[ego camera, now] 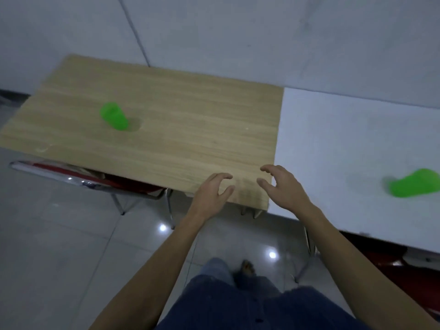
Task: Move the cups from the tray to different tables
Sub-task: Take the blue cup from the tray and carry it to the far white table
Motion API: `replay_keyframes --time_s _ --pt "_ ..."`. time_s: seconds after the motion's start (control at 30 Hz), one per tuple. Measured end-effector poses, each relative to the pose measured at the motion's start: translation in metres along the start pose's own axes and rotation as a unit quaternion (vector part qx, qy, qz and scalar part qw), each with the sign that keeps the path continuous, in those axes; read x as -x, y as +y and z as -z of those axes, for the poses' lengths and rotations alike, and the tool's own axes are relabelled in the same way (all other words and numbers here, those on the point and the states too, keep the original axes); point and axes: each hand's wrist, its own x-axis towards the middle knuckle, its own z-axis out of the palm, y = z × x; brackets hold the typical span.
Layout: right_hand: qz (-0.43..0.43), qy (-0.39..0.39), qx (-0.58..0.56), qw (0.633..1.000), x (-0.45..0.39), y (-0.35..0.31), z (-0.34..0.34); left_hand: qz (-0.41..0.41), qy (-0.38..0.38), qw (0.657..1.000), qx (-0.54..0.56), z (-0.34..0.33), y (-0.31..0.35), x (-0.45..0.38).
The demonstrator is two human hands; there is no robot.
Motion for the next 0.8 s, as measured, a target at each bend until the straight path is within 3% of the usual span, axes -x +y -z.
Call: replay_keyframes --time_s 0.2,0.5,0.8 --pt "-0.089 0.109 -0.067 0.988 0.101 0.050 0.033 -0.083 -0.057 0.995 0.010 -0.048 0.060 0.024" --pt "-0.198 0.265 -0.115 0.937 0.247 0.113 0.052 -0.185 -0.193 0.963 0.031 -0.140 0.151 0.065" --pt "-0.284 0.428 -0.115 0.850 0.393 0.223 0.123 -0.283 -0.323 0.902 0.047 -0.277 0.315 0.102"
